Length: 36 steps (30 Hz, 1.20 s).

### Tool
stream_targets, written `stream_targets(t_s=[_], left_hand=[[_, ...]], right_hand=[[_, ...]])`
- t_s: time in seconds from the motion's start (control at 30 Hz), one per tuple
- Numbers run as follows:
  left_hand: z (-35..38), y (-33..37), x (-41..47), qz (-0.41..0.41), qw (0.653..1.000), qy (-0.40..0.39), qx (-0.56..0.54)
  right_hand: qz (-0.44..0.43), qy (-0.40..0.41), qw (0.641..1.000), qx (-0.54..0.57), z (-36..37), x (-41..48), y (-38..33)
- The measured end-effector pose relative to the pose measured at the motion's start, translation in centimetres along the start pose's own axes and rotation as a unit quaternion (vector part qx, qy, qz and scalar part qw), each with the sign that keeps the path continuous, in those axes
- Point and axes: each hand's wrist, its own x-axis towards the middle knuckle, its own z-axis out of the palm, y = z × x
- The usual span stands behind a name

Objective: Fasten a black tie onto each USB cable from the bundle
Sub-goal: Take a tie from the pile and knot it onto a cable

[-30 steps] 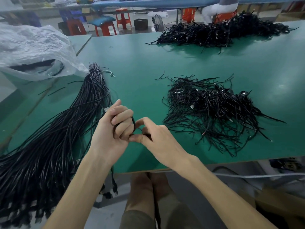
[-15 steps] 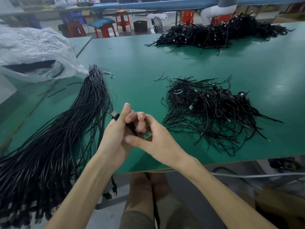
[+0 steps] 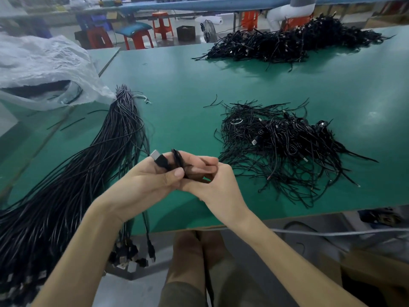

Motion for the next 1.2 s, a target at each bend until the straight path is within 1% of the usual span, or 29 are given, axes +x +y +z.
stream_targets(t_s=[0.13, 0.27, 0.33, 0.47, 0.63, 0.7, 0.77, 0.9, 1.03, 1.2], left_hand=[[0.0, 0.6, -0.3, -0.011, 0.998, 0.015, 0.067], [1.2, 0.0, -0.1, 0.002, 0.995, 0.054, 0.081], [1.6, -0.5, -0.1, 0.010, 0.995, 0.059, 0.080], [1.9, -1.1, 0.0, 0.030, 0.996, 0.050, 0.064], [2.0, -1.5, 0.1, 0.052, 0.996, 0.013, 0.069], [1.9, -1.6, -0.1, 0.048, 0.997, 0.016, 0.055], [2.0, -1.7, -0.2, 0.043, 0.998, 0.045, 0.027], [2.4, -2.4, 0.4, 0.040, 0.994, 0.091, -0.041], [2.2, -2.9, 1.1, 0.035, 0.989, 0.106, -0.096], [2.3, -3.3, 1.9, 0.047, 0.985, 0.136, -0.097]], right_hand=[[0.005, 0.022, 1.000, 0.014, 0.7, -0.4, 0.3], [-0.007, 0.059, 0.996, 0.067, 1.0, -0.8, 0.2], [-0.004, 0.075, 0.994, 0.078, 1.0, -1.0, 0.3], [-0.014, 0.090, 0.992, 0.090, 0.9, -1.4, 0.3], [-0.018, 0.092, 0.988, 0.124, 0.9, -1.6, 0.6], [-0.021, 0.093, 0.988, 0.119, 1.1, -1.8, 0.7], [-0.028, 0.099, 0.990, 0.100, 1.3, -1.7, 0.8], [-0.027, 0.145, 0.988, 0.049, 1.6, -1.4, 1.8], [-0.032, 0.156, 0.987, 0.021, 1.3, -0.9, 2.3], [-0.041, 0.142, 0.989, -0.019, 0.6, 0.0, 2.4]])
